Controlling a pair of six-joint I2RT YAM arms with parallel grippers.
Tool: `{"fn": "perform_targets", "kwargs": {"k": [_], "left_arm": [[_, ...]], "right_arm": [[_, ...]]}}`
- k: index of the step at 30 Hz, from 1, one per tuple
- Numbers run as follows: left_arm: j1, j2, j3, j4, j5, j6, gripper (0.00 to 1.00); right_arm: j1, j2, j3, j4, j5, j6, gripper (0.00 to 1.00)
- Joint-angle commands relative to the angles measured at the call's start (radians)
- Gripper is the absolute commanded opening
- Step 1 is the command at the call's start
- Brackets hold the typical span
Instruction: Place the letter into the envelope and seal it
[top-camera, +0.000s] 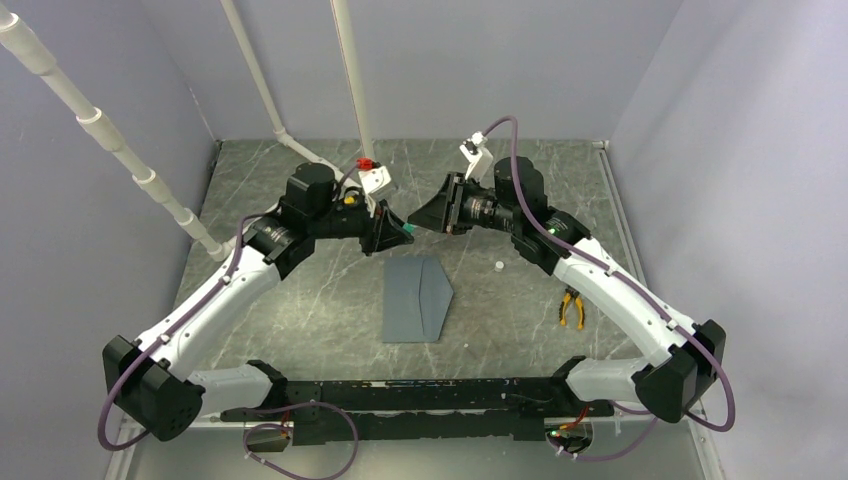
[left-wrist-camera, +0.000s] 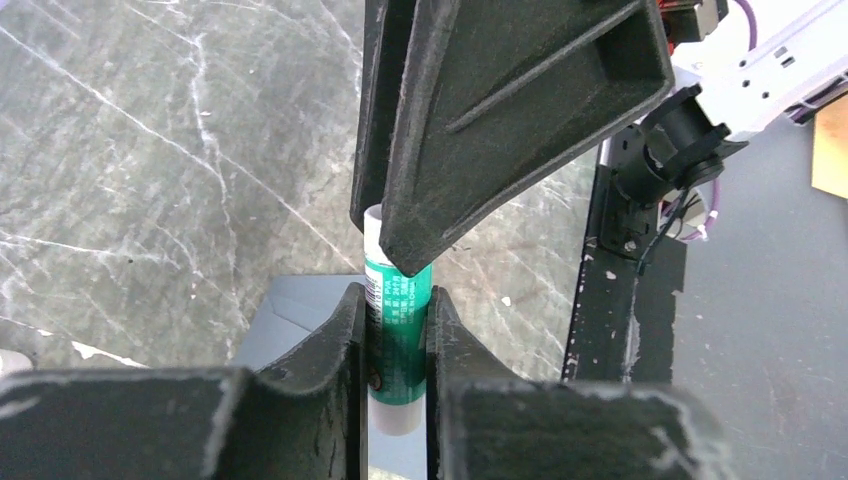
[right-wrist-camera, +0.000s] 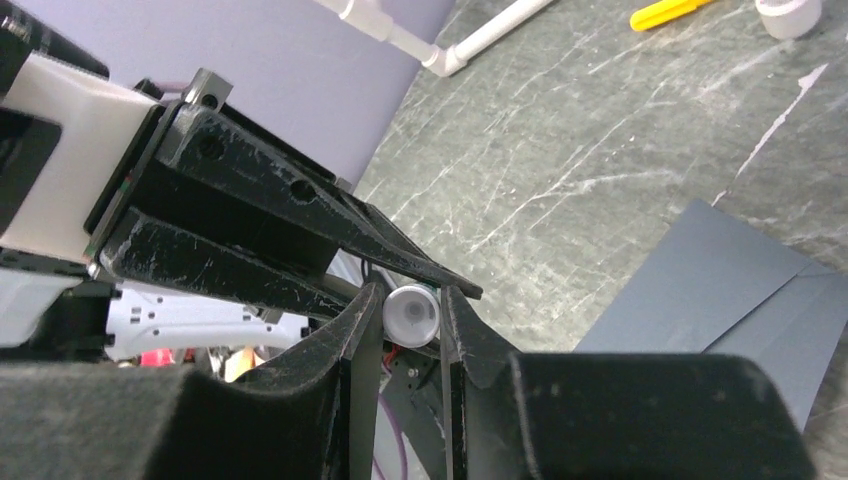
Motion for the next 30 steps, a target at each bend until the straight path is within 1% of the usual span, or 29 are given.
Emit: {"fn": "perform_targets", "kwargs": {"k": [1,4,7,11,14,16,17,18,19,20,21,22,23,25,26,27,28,29,30], "left_arm": [[0.004,-0.034,0.009,0.011,0.07,-0.018,0.02],[0.004,-0.031,0.035,0.017,0.162,-0.085,0.02],[0.004,-0.023,0.057,0.007,0.228,-0.114,0.02],[0.005,-0.021,0.066,-0.022,0.272,-0.09,0.02],[0.004,-0.016,0.067,-0.029,0.263,-0.074,0.02],[0.004,-0.014,0.064,-0.023,0.235,-0.061,0.03],[0.003,-0.018,0.057,-0.016,0.21,-0.052,0.02],[0.002,-0.025,0.044,0.003,0.171,-0.05,0.02],[0.001,-0.031,0.031,0.019,0.119,-0.014,0.02],[0.001,-0.031,0.026,0.025,0.069,0.012,0.02],[0.0,-0.015,0.036,-0.008,0.028,0.045,0.02],[-0.001,0.006,0.068,-0.053,0.018,0.081,0.02],[-0.002,0.029,0.094,-0.093,0.023,0.113,0.02],[-0.002,0.067,0.133,-0.151,0.055,0.13,0.02],[-0.002,0.075,0.14,-0.163,0.073,0.129,0.03],[-0.003,0.078,0.139,-0.167,0.088,0.123,0.03],[-0.004,0.075,0.137,-0.168,0.099,0.115,0.02],[-0.003,0.071,0.133,-0.17,0.112,0.107,0.02],[-0.004,0.068,0.13,-0.169,0.131,0.095,0.02]], "right_arm": [[-0.003,-0.047,0.015,0.09,-0.121,-0.133,0.0],[-0.005,-0.068,-0.01,0.153,-0.208,-0.299,0.0],[-0.006,-0.073,-0.022,0.163,-0.272,-0.422,0.0],[-0.006,-0.072,-0.027,0.179,-0.312,-0.483,0.0],[-0.006,-0.072,-0.028,0.199,-0.295,-0.47,0.0],[-0.006,-0.059,-0.002,0.172,-0.187,-0.41,0.0],[-0.006,-0.053,0.005,0.161,-0.101,-0.339,0.0],[-0.006,-0.05,0.011,0.138,0.018,-0.24,0.0],[-0.005,-0.052,0.009,0.096,0.152,-0.09,0.0],[-0.001,-0.064,-0.024,0.117,0.257,0.067,0.0],[0.009,-0.079,-0.065,0.161,0.294,0.138,0.0],[0.014,-0.084,-0.082,0.168,0.345,0.193,0.0],[0.018,-0.083,-0.083,0.174,0.37,0.216,0.0],[0.015,-0.067,-0.052,0.176,0.348,0.204,0.0],[0.011,-0.063,-0.031,0.181,0.322,0.162,0.1],[0.007,-0.065,-0.011,0.179,0.294,0.105,0.34],[-0.003,-0.072,0.002,0.172,0.25,0.043,0.52],[-0.015,-0.083,0.001,0.172,0.193,-0.029,0.64],[-0.031,-0.092,-0.01,0.177,0.094,-0.112,0.71]]}}
